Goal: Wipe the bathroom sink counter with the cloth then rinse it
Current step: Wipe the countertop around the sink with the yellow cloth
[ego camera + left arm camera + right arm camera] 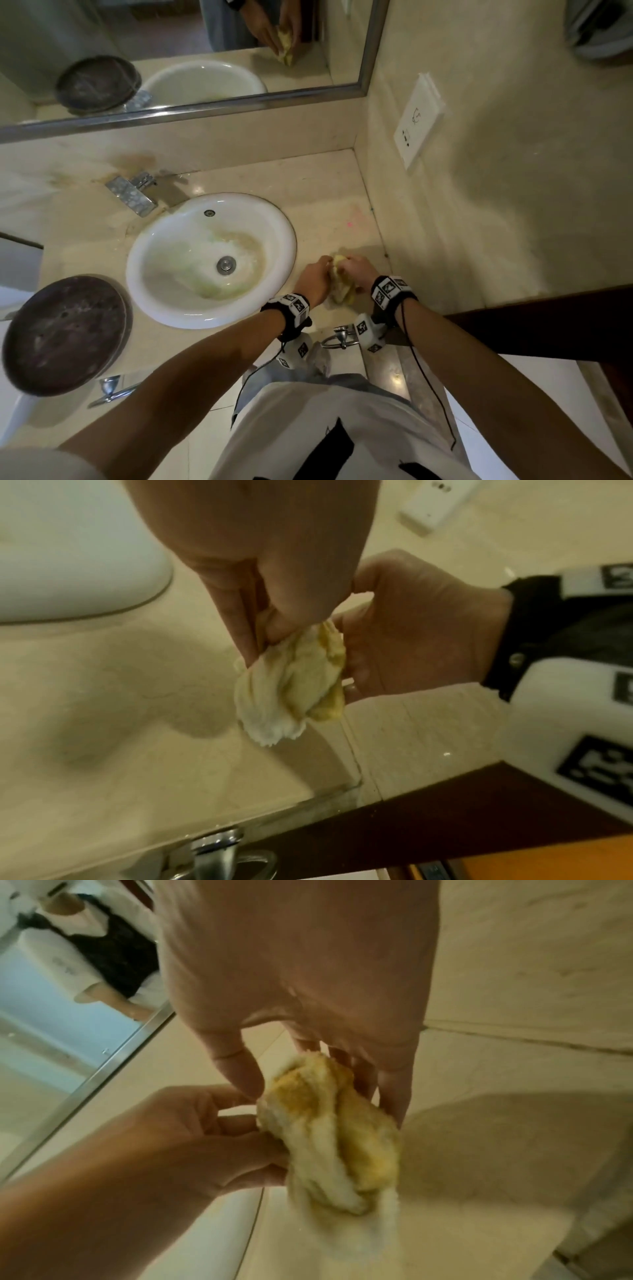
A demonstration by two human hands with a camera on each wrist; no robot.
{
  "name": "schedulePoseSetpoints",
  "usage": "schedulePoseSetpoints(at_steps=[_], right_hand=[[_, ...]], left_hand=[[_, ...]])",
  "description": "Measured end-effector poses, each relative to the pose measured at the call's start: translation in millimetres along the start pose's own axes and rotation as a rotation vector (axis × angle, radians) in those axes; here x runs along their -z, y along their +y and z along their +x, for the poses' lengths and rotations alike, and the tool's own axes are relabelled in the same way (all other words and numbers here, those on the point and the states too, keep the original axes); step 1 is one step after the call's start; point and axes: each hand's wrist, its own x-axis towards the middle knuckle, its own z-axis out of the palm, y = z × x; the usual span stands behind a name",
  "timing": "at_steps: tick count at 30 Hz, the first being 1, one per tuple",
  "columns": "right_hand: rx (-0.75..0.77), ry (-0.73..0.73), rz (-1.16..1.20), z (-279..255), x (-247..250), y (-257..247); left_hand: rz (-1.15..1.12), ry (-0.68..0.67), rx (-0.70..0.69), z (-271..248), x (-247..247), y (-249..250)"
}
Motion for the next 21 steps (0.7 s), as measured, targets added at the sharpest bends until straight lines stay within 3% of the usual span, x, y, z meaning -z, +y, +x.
schedulePoseSetpoints(at_steps=[4, 9, 13, 17, 21], right_hand=[[0.110, 0.067, -0.249, -3, -13, 4], [0.195, 0.375, -0.233, -6, 5, 25], [0.081, 0.632, -0.489, -11, 16, 45], [0.112, 0.537, -0.951, -11, 21, 72], [0.098, 0.377, -0.945, -6, 22, 83]], left_hand=[[0.013, -0.145, -0.021, -8, 5, -8], [0.060, -0.249, -0.025, -12, 17, -17], [0.136, -0.240, -0.022, -16, 23, -25], [0.183, -0.229, -0.021, -21, 20, -32], [0.268, -0.224, -0.048, -28, 23, -37]])
